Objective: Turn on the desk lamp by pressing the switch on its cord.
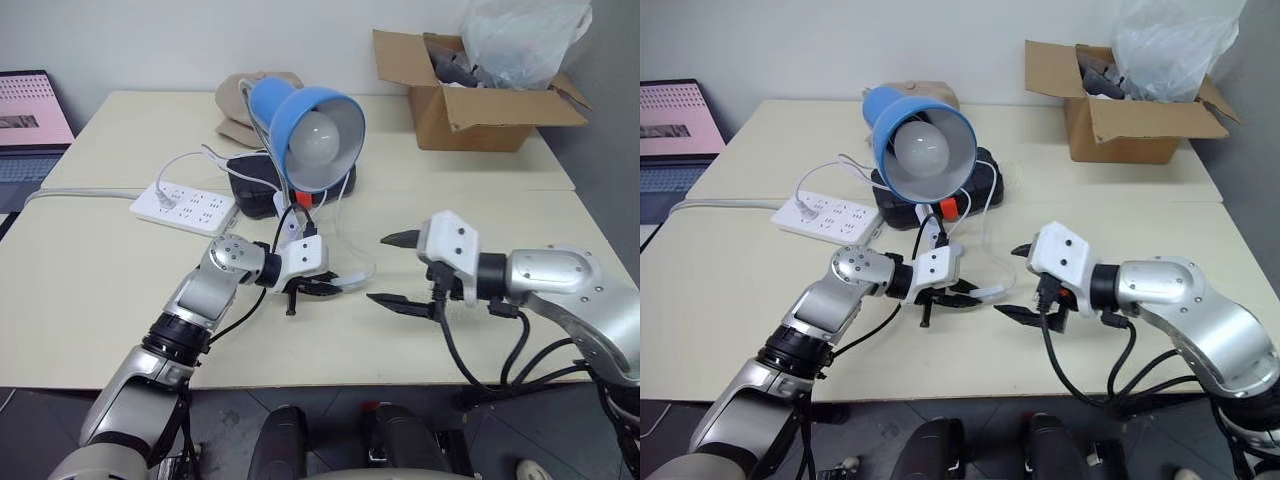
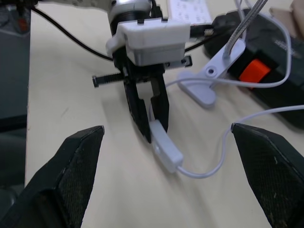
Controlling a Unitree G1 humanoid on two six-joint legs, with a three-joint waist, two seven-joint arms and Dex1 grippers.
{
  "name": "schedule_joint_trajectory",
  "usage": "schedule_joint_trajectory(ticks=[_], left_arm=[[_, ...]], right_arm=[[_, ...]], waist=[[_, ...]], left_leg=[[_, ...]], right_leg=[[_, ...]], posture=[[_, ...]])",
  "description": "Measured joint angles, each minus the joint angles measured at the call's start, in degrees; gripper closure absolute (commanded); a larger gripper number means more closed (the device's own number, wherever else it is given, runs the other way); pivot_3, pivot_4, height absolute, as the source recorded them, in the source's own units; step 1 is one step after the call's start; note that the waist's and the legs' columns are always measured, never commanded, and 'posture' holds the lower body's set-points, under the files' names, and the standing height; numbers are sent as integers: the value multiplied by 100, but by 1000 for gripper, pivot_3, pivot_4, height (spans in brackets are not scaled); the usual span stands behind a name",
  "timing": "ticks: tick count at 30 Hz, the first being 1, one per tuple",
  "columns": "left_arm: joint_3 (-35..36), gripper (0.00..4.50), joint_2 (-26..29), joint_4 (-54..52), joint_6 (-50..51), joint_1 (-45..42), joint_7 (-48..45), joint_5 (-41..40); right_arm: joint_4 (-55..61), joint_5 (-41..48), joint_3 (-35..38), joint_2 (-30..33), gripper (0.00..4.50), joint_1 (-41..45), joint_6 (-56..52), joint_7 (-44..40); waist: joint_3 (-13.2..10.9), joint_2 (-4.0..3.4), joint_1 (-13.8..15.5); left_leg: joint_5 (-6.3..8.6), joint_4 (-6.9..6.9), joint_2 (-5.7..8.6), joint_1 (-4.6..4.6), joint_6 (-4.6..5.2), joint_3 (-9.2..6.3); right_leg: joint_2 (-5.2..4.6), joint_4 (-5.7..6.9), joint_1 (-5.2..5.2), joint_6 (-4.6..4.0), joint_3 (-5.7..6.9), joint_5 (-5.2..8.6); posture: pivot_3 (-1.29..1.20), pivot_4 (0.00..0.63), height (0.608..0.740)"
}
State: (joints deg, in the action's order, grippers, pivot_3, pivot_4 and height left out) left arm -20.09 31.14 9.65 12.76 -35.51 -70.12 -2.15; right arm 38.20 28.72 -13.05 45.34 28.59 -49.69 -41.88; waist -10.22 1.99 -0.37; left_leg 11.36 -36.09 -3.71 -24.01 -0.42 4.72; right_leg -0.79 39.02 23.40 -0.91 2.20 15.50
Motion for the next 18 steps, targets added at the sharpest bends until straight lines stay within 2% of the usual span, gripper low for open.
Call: schedule_joint_trajectory(ticks=[7, 14, 18], left_arm=[[0, 4090, -1, -347, 222, 0, 132, 3], [4, 4090, 20, -695, 394, 110, 203, -10], [6, 4090, 60, -891, 493, 129, 206, -16]], right_arm=[[-532, -605, -813, -96, 0, 186, 211, -178], [-1252, -1443, -1419, -174, 0, 525, 875, -506], [-1644, -1798, -1577, -479, 0, 642, 1150, -570]], waist=[[0, 0, 15], [0, 0, 12], [0, 0, 13]], left_leg=[[0, -2, 6, -6, 0, 5], [-1, -2, 3, -1, 0, 3], [-1, -2, 3, -3, 0, 5]], right_leg=[[-11, -4, 1, 1, 0, 0], [-6, 2, 1, 1, 1, 0], [-7, 0, 1, 1, 0, 0]], posture=[[0, 150, 740], [0, 150, 740], [0, 150, 740]])
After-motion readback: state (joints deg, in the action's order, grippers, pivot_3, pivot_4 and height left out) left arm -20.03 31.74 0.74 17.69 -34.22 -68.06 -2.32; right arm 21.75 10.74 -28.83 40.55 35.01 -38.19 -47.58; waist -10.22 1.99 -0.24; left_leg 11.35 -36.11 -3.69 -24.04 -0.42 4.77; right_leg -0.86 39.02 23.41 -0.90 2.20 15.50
